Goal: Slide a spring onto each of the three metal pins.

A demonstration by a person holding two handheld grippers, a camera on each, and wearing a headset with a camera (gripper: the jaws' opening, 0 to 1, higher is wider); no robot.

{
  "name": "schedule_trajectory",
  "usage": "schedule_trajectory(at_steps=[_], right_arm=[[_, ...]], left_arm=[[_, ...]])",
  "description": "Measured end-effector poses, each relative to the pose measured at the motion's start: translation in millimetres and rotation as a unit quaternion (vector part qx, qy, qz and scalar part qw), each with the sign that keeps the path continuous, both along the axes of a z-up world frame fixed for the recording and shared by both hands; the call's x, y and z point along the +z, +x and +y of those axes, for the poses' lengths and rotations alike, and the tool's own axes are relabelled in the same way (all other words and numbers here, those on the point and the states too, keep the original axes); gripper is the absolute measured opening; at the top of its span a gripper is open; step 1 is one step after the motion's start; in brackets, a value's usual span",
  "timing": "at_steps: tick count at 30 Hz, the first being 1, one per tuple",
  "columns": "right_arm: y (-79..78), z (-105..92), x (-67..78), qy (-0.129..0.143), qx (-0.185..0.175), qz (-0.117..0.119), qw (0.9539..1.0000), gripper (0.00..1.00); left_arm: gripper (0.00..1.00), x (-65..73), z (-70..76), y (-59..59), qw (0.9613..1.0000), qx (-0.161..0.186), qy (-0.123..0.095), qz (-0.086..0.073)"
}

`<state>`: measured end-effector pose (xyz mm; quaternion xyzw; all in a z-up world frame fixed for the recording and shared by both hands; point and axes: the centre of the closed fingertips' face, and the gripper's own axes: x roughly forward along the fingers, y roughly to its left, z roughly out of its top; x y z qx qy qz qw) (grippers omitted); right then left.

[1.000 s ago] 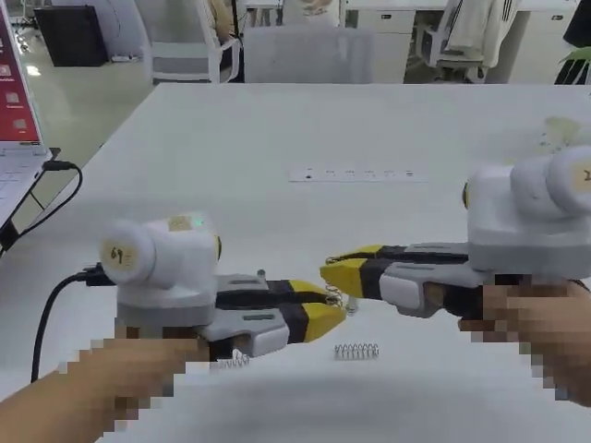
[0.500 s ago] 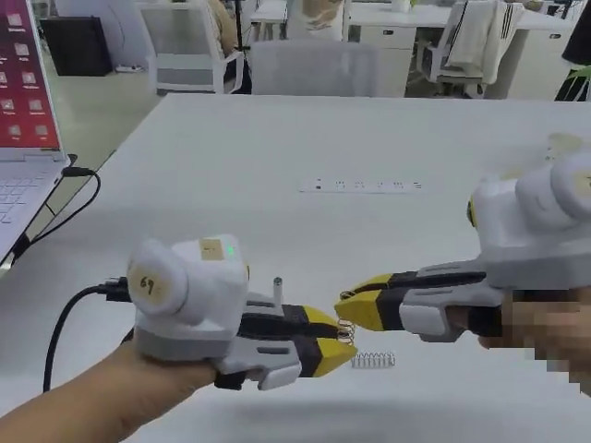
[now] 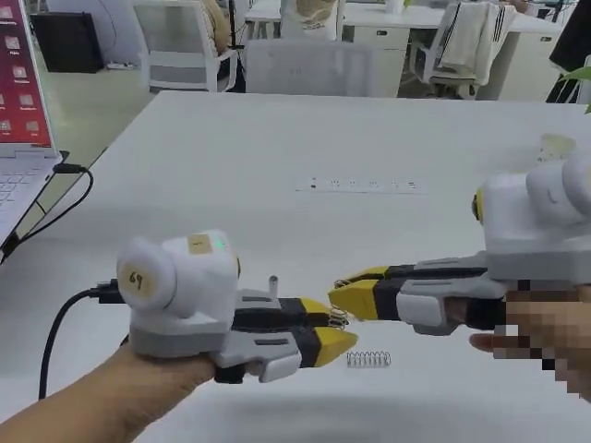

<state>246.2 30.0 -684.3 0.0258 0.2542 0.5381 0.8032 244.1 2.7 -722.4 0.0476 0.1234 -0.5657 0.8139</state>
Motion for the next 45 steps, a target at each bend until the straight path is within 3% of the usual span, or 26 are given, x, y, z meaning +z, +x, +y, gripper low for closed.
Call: schedule_trajectory(at_steps=[1, 6, 11, 16, 19, 22, 26, 30, 34, 43, 45], right_arm=[[-2.0, -0.8, -1.5, -0.012, 0.007, -0.005, 0.9999, 0.07], [-8.3, -4.1, -10.1, -0.054, 0.030, -0.008, 0.9981, 0.08], [-15.7, -10.7, -21.4, -0.101, 0.059, -0.003, 0.9931, 0.08], [-23.5, -15.0, -33.1, -0.164, 0.099, -0.005, 0.9814, 0.08], [-26.9, -14.3, -37.2, -0.191, 0.121, -0.009, 0.9740, 0.08], [-31.3, -17.6, -44.9, -0.229, 0.148, -0.003, 0.9620, 0.08], [-31.1, -14.9, -47.3, -0.246, 0.164, -0.009, 0.9554, 0.09], [-30.6, -15.1, -52.1, -0.274, 0.183, -0.017, 0.9441, 0.09], [-30.9, -16.5, -54.4, -0.290, 0.194, -0.017, 0.9370, 0.09], [-29.4, -17.9, -56.3, -0.299, 0.199, -0.009, 0.9332, 0.09], [-29.6, -18.0, -56.8, -0.301, 0.201, -0.007, 0.9322, 0.09]], left_arm=[[0.03, -1.6, -0.3, -2.2, 0.9999, -0.007, 0.009, -0.002], [0.02, -10.4, -3.8, -6.9, 0.9957, -0.036, 0.071, -0.047], [0.02, -19.7, -8.0, -11.9, 0.9911, -0.060, 0.104, -0.058], [0.02, -29.8, -12.1, -18.8, 0.9849, -0.085, 0.135, -0.068], [0.02, -33.9, -14.3, -21.0, 0.9833, -0.091, 0.142, -0.068], [0.02, -38.4, -14.7, -23.1, 0.9807, -0.098, 0.154, -0.071], [0.02, -37.8, -15.2, -23.7, 0.9820, -0.097, 0.149, -0.064], [0.02, -37.5, -17.0, -23.4, 0.9829, -0.094, 0.146, -0.059], [0.02, -35.9, -19.0, -24.0, 0.9855, -0.090, 0.135, -0.050], [0.02, -33.6, -19.8, -21.5, 0.9877, -0.083, 0.125, -0.045], [0.02, -29.4, -22.6, -21.9, 0.9905, -0.079, 0.107, -0.033]])
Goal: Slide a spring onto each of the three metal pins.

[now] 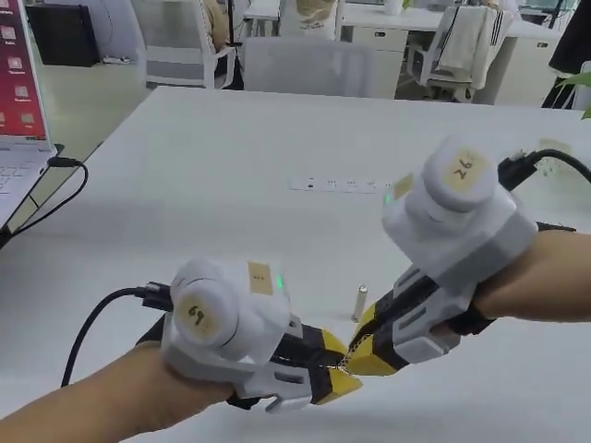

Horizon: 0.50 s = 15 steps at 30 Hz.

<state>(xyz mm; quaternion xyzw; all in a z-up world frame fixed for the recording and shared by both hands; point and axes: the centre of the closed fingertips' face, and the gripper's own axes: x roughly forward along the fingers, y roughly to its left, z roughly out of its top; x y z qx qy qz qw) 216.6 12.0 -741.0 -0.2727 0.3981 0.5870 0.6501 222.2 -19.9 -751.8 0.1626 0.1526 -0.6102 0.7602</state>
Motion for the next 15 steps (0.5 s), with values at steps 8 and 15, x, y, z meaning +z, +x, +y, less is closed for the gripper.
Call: schedule_trajectory(at_steps=[8, 15], right_arm=[[3.8, -0.7, 1.8, -0.012, -0.001, -0.004, 0.9999, 0.08], [0.9, -2.0, -0.5, -0.023, 0.005, 0.001, 0.9997, 0.08]], left_arm=[[0.02, 0.6, 0.6, 2.6, 0.9999, 0.007, -0.010, -0.005], [0.03, -1.3, -1.2, 0.7, 0.9999, 0.005, -0.013, 0.003]])
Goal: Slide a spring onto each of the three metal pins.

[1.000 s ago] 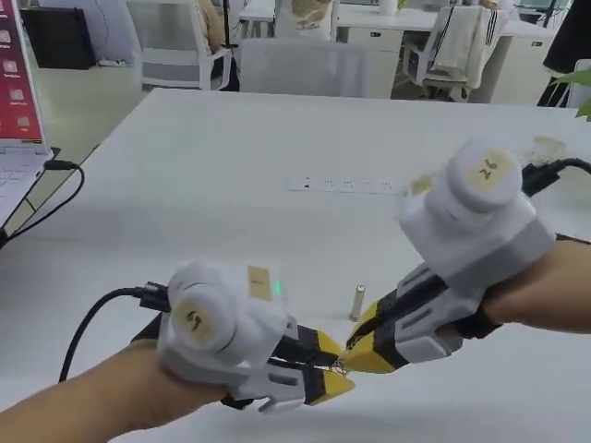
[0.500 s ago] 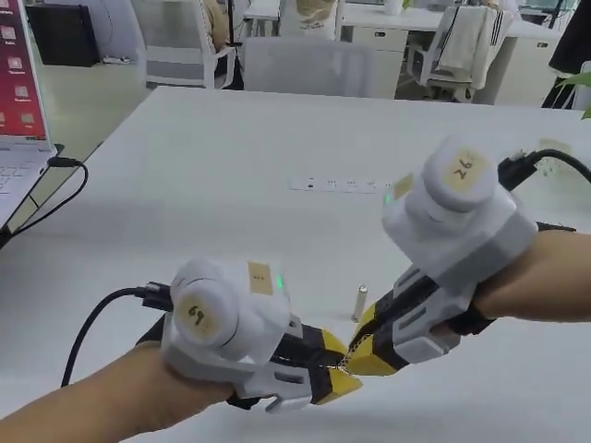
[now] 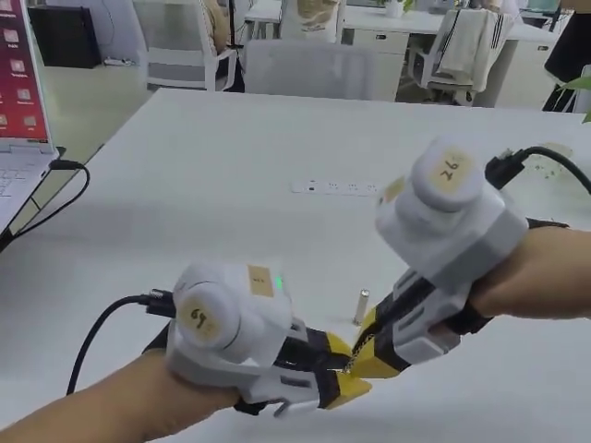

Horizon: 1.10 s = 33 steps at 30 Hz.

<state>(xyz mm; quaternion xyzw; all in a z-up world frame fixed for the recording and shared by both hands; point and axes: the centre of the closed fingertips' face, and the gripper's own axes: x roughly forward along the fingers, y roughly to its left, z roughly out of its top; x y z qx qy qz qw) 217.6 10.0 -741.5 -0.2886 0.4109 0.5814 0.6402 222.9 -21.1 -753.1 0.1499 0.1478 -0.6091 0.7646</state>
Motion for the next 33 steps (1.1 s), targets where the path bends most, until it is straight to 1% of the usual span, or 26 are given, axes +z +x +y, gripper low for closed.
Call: schedule_trajectory(at_steps=[3, 6, 8, 12, 15, 23, 27, 33], right_arm=[[0.6, 0.3, 1.5, 0.001, -0.002, 0.002, 1.0000, 0.08], [2.4, -0.9, 2.9, -0.001, -0.004, -0.001, 1.0000, 0.08], [4.5, -1.8, 3.6, 0.000, -0.006, -0.004, 1.0000, 0.08], [8.4, -4.9, 4.7, 0.000, -0.013, -0.007, 0.9999, 0.08], [11.5, -7.2, 5.6, 0.001, -0.017, -0.009, 0.9998, 0.08], [12.6, -8.9, 5.8, 0.000, -0.023, -0.012, 0.9997, 0.08], [14.1, -9.2, 6.0, 0.001, -0.025, -0.012, 0.9996, 0.08], [15.6, -9.8, 5.7, 0.000, -0.026, -0.013, 0.9996, 0.08]], left_arm=[[0.08, -0.3, 0.4, 1.6, 1.0000, 0.006, -0.003, 0.003], [0.10, -0.5, -0.2, 1.8, 0.9999, 0.008, -0.006, 0.009], [0.13, -1.3, 0.6, 2.1, 0.9999, 0.009, -0.004, 0.009], [0.18, -4.0, 6.8, 4.5, 0.9997, 0.016, -0.004, 0.017], [0.20, -4.0, 15.5, 7.1, 0.9995, 0.024, -0.006, 0.021], [0.28, -3.0, 37.0, 12.0, 0.9984, 0.046, -0.010, 0.032], [0.32, -6.0, 50.0, 12.2, 0.9972, 0.063, -0.013, 0.038], [0.36, -11.4, 70.1, 15.3, 0.9948, 0.092, -0.013, 0.042]])
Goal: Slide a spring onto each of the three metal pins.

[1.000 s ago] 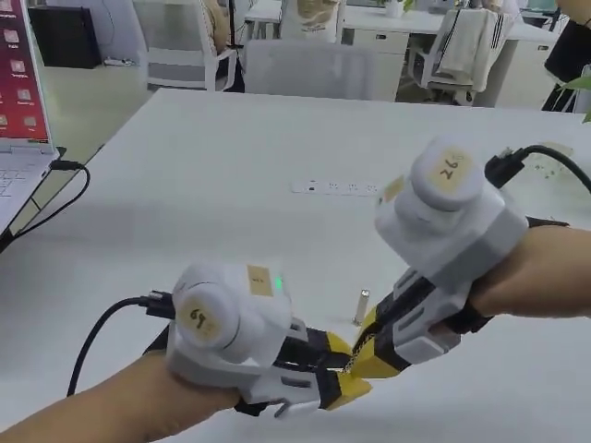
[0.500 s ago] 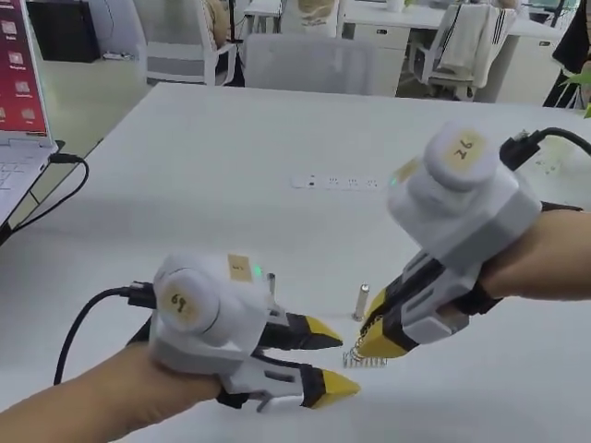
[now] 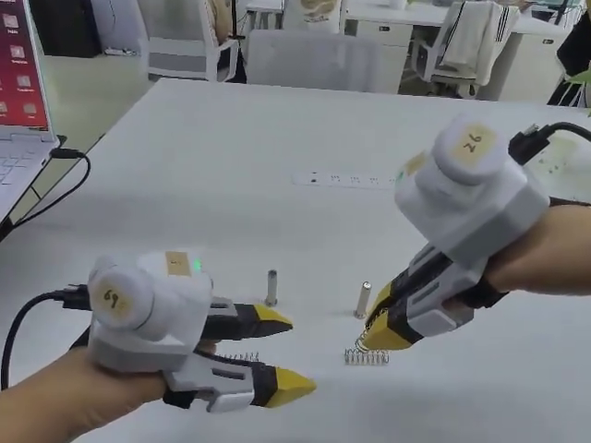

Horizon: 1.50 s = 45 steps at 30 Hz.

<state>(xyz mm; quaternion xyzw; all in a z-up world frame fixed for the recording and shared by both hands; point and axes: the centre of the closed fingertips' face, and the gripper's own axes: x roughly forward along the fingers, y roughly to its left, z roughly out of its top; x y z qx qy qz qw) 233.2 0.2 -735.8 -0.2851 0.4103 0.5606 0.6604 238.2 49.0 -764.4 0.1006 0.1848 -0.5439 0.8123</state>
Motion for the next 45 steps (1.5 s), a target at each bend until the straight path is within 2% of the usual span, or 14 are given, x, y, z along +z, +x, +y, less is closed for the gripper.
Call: schedule_trajectory(at_steps=[11, 18, 24, 45], right_arm=[[2.6, -7.2, -0.4, -0.006, -0.006, -0.001, 1.0000, 0.08], [7.3, -13.7, -0.4, -0.010, -0.012, -0.003, 0.9999, 0.08], [14.7, -22.5, 0.2, -0.016, -0.021, -0.008, 0.9996, 0.08], [74.3, -72.8, 16.2, -0.048, -0.082, -0.048, 0.9943, 0.08]], left_arm=[[0.43, 1.1, 27.0, 3.2, 0.9991, 0.042, -0.012, -0.001], [0.46, 3.5, 35.5, 4.7, 0.9977, 0.062, -0.025, 0.000], [0.48, 2.8, 37.7, 3.2, 0.9971, 0.071, -0.029, 0.001], [0.50, 4.4, 46.0, 2.6, 0.9954, 0.088, -0.037, 0.000]])
